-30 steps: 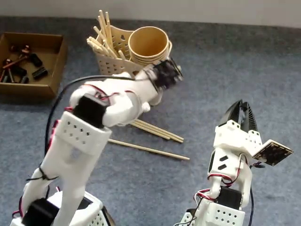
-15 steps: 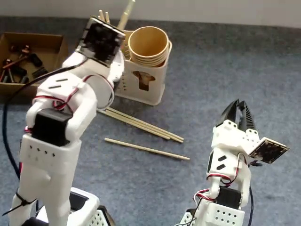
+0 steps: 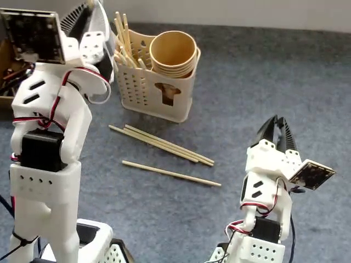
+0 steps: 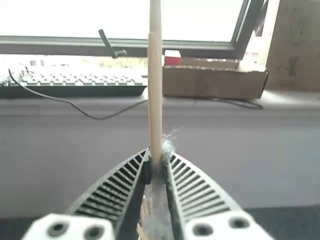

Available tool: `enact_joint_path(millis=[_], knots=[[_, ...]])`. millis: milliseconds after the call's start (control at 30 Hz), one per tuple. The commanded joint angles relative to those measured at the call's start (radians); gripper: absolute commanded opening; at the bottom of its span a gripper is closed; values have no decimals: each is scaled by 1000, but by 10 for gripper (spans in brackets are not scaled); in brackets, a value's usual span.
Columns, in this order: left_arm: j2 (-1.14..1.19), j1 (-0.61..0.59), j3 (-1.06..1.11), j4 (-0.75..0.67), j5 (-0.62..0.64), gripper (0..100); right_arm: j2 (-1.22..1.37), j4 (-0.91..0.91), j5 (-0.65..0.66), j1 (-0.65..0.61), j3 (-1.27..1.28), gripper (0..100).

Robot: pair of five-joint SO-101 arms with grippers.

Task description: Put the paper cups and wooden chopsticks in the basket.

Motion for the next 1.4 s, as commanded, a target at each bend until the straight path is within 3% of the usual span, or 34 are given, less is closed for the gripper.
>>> enact_joint_path(millis=[0, 467, 900, 1100, 1233, 1367], knots=[[-10, -4, -36, -103, 11, 6, -13, -25, 14, -19, 44, 73], [229, -8, -48, -299, 8, 6, -13, -25, 15, -18, 44, 73], [417, -24, -36, -301, 8, 11, -13, -25, 15, -18, 44, 73], [461, -25, -48, -120, 6, 125, -13, -25, 15, -18, 44, 73], [460, -25, -50, -71, 6, 133, -13, -25, 15, -18, 44, 73], [453, -25, -62, -29, -75, 130, -13, -25, 15, -18, 44, 73]])
